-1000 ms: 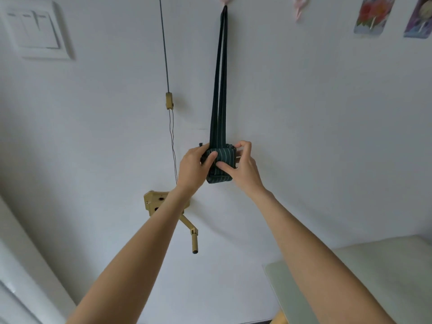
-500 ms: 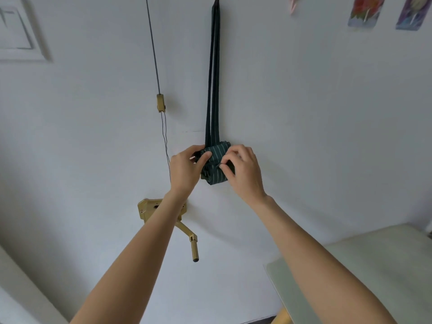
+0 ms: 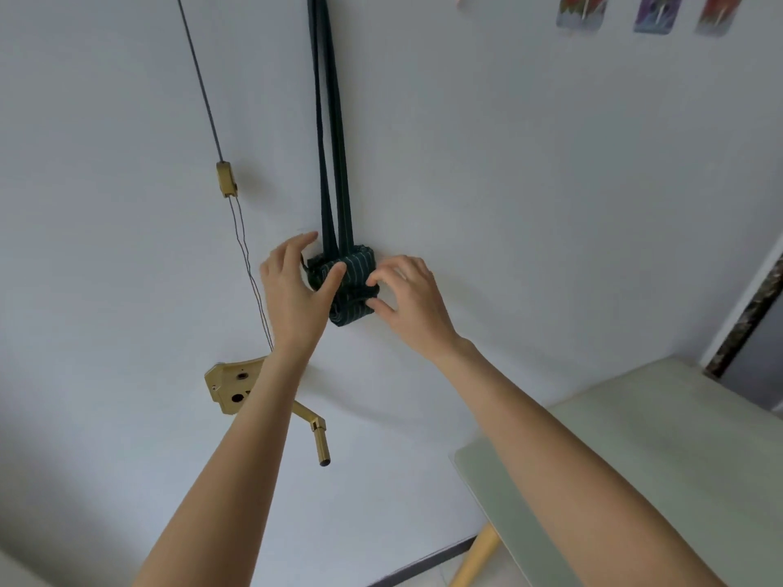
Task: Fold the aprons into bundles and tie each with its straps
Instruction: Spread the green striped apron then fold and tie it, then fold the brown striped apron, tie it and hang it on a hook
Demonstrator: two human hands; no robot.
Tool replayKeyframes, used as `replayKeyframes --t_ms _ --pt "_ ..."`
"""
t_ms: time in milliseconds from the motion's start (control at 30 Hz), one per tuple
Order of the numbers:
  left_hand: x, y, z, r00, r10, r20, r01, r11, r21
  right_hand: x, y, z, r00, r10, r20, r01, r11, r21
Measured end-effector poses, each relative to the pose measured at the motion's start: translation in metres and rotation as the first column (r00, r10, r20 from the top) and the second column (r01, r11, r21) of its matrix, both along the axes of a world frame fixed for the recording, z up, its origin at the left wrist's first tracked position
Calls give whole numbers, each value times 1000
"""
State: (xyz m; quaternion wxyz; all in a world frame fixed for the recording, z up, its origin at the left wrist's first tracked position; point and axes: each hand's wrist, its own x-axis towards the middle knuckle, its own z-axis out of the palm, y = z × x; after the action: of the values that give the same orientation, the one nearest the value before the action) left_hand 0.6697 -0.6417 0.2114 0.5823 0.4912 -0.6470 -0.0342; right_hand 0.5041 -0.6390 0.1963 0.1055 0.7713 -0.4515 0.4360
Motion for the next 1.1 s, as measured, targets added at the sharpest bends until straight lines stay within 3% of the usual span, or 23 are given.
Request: replayKeyframes --t_ms 100,200,300,367,467,533,633,700,867,933,1000,1100 --pt "-23 25 0 965 246 96 -224 955 -196 -27 26 -4 991 -24 -132 4 989 -146" --pt "-56 52 -23 980 130 153 -90 966 -241 -66 64 -18 990 -77 -120 53 980 -193" --pt "-100 85 -60 965 -133 227 152 986 -67 -115 113 -44 979 -189 -75 176 973 -149" --pt "-136 110 -89 900 -346 265 330 938 106 -151 154 -63 960 -266 -85 260 963 -75" --pt "-188 145 -128 693 -651 310 536 752 382 -200 218 -98 938 -329 -109 338 937 83" --pt "-227 173 -150 547 -782 300 555 607 569 -236 268 -125 918 -378 -121 396 890 226" --pt "-287 223 -188 369 -883 292 503 454 736 -291 348 -169 852 -492 -181 511 702 497" --pt "-311 246 -209 307 -906 291 458 409 789 -312 384 -188 817 -537 -210 528 552 645" --pt "-384 319 -251 142 -952 273 361 306 881 -358 490 -231 677 -713 -183 512 278 813" --pt "-408 339 -260 116 -965 236 335 261 905 -368 523 -244 610 -777 -153 477 206 855" --pt "-438 361 -271 74 -986 152 318 168 933 -378 556 -256 504 -856 -110 438 144 887" --pt "-462 388 -286 81 -996 49 288 71 955 -377 593 -270 320 -945 -66 387 67 919"
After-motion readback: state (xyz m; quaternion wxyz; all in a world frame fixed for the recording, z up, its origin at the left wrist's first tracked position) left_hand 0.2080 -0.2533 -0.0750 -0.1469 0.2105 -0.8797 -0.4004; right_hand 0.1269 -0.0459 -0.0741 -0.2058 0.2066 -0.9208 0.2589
